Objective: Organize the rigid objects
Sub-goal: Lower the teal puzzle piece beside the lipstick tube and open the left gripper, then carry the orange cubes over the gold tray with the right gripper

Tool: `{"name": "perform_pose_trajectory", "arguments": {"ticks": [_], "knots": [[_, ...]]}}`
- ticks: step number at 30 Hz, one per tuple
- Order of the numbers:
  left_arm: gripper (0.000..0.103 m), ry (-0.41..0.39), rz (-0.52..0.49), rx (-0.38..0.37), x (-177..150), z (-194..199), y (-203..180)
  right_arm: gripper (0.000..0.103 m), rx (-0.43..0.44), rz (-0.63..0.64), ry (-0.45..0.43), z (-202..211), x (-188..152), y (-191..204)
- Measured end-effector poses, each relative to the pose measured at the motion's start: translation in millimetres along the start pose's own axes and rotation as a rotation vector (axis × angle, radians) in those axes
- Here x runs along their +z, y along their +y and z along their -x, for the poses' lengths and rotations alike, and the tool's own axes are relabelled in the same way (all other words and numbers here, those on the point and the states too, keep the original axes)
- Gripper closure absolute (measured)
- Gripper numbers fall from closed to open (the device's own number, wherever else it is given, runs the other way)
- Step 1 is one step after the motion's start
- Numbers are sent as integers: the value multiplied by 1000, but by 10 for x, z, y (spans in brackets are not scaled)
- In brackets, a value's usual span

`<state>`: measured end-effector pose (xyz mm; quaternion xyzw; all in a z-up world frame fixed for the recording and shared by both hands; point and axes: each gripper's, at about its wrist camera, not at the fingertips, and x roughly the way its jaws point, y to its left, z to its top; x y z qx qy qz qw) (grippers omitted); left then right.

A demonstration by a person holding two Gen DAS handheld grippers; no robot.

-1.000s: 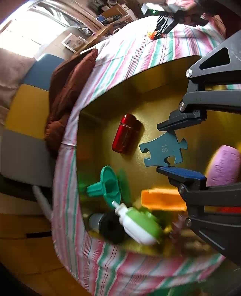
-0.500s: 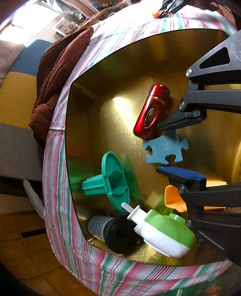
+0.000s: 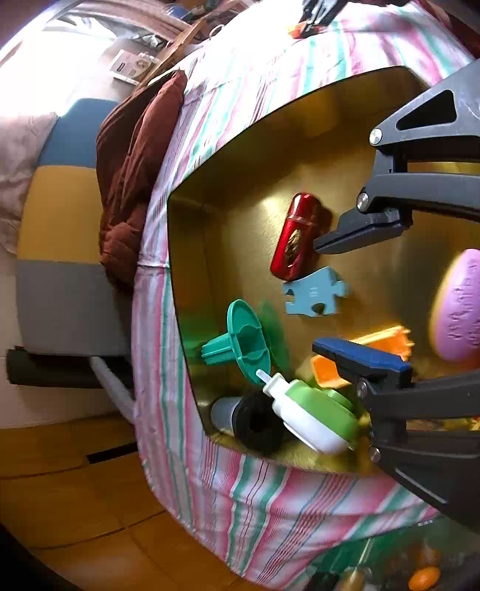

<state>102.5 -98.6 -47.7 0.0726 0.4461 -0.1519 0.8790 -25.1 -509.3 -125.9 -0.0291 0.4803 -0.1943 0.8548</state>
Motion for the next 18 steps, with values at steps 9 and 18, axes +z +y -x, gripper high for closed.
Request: {"name": "perform_pose_trajectory", "arguments": {"ticks": [9,18], "knots": [[49,-94,9,9,-308,469,-26,77,15,-26,1,-6,0,-45],[49,-93,36,26,-480,561,106,77,26,-70,7,-29,11,-81]]}}
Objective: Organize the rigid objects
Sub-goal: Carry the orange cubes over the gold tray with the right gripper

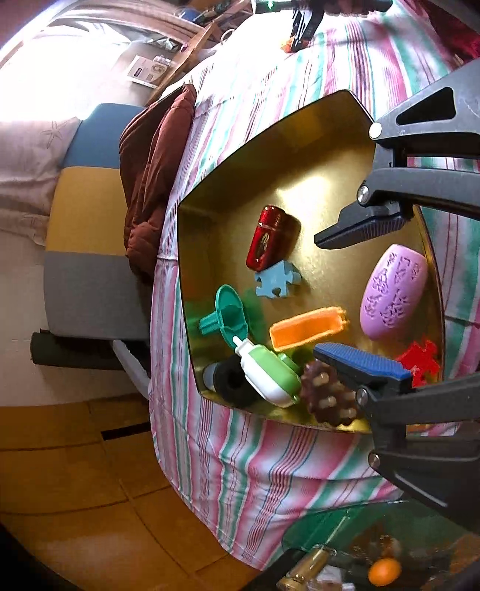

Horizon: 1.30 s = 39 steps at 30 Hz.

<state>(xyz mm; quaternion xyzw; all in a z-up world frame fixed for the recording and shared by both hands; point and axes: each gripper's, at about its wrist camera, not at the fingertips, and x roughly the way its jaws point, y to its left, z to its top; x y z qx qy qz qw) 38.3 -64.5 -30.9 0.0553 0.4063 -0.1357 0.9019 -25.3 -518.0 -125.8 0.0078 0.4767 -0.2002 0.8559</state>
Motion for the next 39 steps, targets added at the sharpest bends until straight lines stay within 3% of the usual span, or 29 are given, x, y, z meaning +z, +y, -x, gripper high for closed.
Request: {"name": "perform_pose_trajectory", "arguments": {"ticks": [13,22,29,33,39], "knots": [[49,9,53,-26,-113,32,180,77,-25,-141,97,106,-2,70],[49,-3,65,-19,-165,63,248,77,97,-118,135,350,-123,533],[49,1,97,-10,-198,76,385,77,175,5,133,596,-194,1117],[49,4,125,13,-232,83,534,77,210,5,52,877,-44,1271],[49,14,161,39,-295,66,699,77,354,106,-86,1438,213,1812]]}}
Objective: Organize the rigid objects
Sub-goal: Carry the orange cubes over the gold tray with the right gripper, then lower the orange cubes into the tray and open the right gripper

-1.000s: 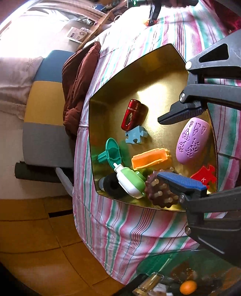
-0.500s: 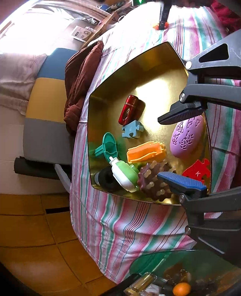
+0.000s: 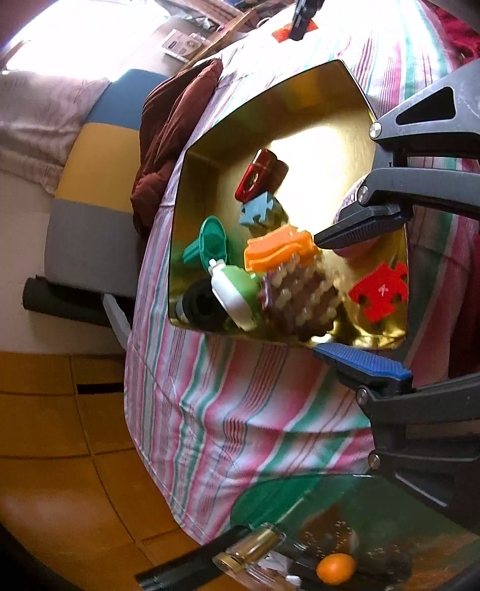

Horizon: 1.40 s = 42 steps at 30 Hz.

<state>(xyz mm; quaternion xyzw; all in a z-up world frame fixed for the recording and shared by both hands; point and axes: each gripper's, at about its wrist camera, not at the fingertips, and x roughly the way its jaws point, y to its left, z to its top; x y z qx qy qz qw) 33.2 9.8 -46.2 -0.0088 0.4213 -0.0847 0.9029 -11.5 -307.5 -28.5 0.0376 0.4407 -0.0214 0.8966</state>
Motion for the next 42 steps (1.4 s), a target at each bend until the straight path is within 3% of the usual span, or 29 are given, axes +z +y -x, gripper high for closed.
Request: {"name": "perform_pose_trajectory", "arguments": {"ticks": [7,10,14,25,30,35,42], "knots": [[49,1,7,9,-20,11,71,77,196,138,-34,-23,278,946],[49,5,9,9,-23,9,78,77,225,194,15,-262,328,1351],[49,13,11,9,-42,-4,97,77,254,194,96,-607,361,1606],[49,22,25,17,-59,-63,156,76,248,144,186,-1028,309,1809],[44,24,23,28,-85,-82,157,67,271,143,224,-1144,231,1882],[44,17,19,32,-93,-65,148,67,284,111,207,-1111,179,1804],[35,-42,-5,59,-34,90,90,67,280,68,113,-836,185,1659]]}}
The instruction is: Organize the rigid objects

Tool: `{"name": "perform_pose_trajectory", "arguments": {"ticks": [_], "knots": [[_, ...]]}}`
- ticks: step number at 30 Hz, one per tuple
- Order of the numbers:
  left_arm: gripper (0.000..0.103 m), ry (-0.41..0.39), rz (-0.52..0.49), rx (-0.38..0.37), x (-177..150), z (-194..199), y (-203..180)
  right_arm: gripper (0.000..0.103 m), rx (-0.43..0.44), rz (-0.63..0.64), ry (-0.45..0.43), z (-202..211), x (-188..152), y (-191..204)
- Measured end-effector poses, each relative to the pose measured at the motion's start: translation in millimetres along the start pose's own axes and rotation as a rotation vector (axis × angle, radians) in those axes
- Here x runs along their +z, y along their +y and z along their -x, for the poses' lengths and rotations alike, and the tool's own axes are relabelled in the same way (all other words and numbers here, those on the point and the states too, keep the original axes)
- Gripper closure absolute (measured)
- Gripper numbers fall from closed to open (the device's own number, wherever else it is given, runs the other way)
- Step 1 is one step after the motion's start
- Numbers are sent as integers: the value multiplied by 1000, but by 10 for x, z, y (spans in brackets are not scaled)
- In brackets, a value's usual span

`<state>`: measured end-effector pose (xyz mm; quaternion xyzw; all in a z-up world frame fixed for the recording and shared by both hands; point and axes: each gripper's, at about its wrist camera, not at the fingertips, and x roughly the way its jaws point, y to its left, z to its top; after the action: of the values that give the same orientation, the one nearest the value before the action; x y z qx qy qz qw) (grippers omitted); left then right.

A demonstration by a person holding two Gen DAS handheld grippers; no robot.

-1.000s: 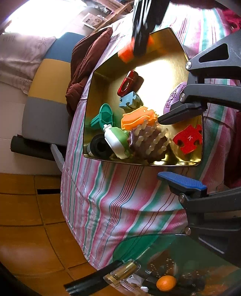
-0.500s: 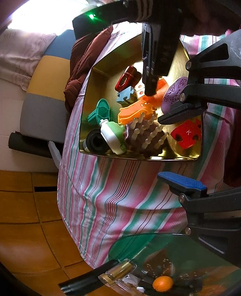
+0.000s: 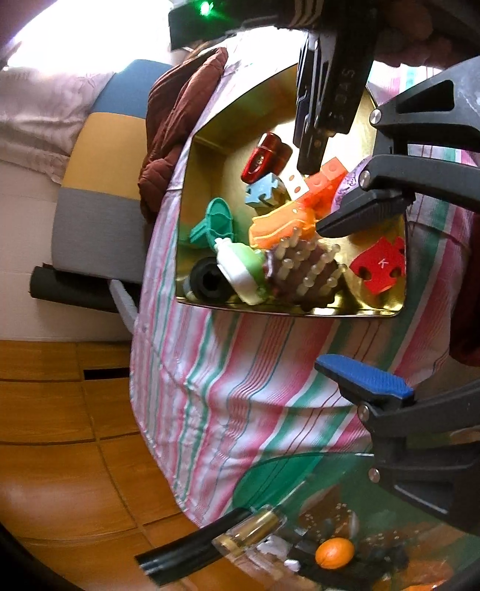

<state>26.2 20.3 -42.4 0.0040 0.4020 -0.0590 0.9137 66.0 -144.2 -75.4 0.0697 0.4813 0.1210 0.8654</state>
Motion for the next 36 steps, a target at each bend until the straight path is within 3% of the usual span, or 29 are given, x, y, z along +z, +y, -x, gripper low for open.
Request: {"name": "perform_pose_trajectory", "arguments": {"ticks": [8,15,21,28,36], "knots": [[20,-36,-7,-9,46,163,-106,67,-139,-7,-171,451,-203,-85],[0,-67,-23,-5,27,298,-256,67,-247,-31,-281,758,-390,-149],[0,-65,-28,-20,-6,376,-399,67,-274,-38,-294,836,-543,-157],[0,-76,-36,70,-41,408,-502,67,-283,-70,-293,850,-626,-232],[0,-84,-52,80,-46,433,-526,67,-286,-66,-291,850,-622,-232]]}}
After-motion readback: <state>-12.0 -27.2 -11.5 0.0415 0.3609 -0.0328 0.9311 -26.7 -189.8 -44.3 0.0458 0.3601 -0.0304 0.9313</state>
